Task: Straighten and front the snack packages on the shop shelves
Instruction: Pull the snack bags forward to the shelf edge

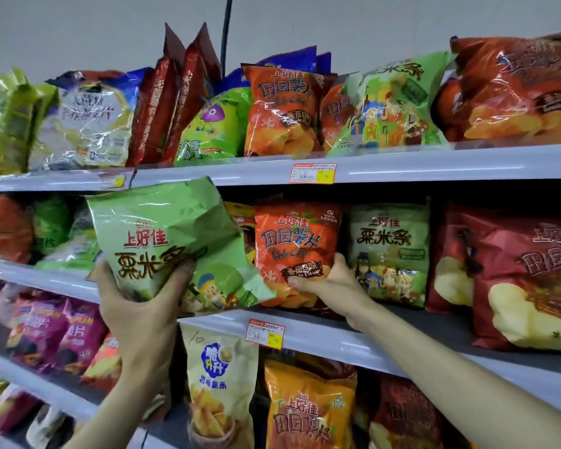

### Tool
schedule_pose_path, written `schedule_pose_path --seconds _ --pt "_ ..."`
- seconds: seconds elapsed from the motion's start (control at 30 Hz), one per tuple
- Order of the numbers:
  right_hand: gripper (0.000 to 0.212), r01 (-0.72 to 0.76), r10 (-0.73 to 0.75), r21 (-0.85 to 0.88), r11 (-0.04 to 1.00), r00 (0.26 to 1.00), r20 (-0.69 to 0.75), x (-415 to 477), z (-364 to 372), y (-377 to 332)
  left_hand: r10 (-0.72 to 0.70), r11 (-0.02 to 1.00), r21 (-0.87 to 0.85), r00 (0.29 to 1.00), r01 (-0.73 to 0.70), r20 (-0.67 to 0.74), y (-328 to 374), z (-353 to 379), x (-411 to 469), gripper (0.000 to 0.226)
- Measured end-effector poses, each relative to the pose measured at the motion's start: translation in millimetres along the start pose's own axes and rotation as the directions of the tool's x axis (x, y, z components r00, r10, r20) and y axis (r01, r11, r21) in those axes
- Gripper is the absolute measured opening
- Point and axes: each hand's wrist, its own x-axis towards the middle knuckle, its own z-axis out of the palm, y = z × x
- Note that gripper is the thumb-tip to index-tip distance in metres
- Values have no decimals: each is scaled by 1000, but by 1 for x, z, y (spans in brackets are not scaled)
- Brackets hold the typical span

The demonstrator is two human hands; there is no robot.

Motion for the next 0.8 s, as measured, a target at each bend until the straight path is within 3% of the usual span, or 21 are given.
schedule_pose_path --seconds 0.07,0.17,0.3,0.4,0.47,0.53,0.6,0.7,0.8 --pt "108 -16 16 -10 1000 1000 15 3 6 1 36 999 11 998 -37 51 2 -2 1 71" --pt "109 -67 65 33 997 997 43 -1 1 0 41 999 6 989 -42 141 11 4 -2 76" --pt "70 45 -43 11 999 991 -125 -34 -27 -4 70 997 -33 951 -63 303 26 31 -21 75" --pt "31 233 -199 76 969 930 -310 -69 -60 1 59 998 -44 914 -45 401 34 61 -40 81" --pt "21 336 -268 98 937 867 -419 -94 -80 3 23 999 -37 891 -7 453 34 85 -53 82" --pt "28 419 -377 -12 908 805 -458 -121 -96 6 -15 1000 -16 872 26 489 33 112 -68 80" --pt "39 452 -484 -178 874 776 -405 -144 -105 11 -43 999 -1 858 51 511 32 139 -87 78" --pt "57 368 -534 -498 785 810 -244 -160 -112 27 -45 999 14 864 44 501 31 171 -113 84" --pt "70 270 -470 -619 737 864 -183 -160 -119 46 -30 999 39 871 12 490 26 189 -132 93"
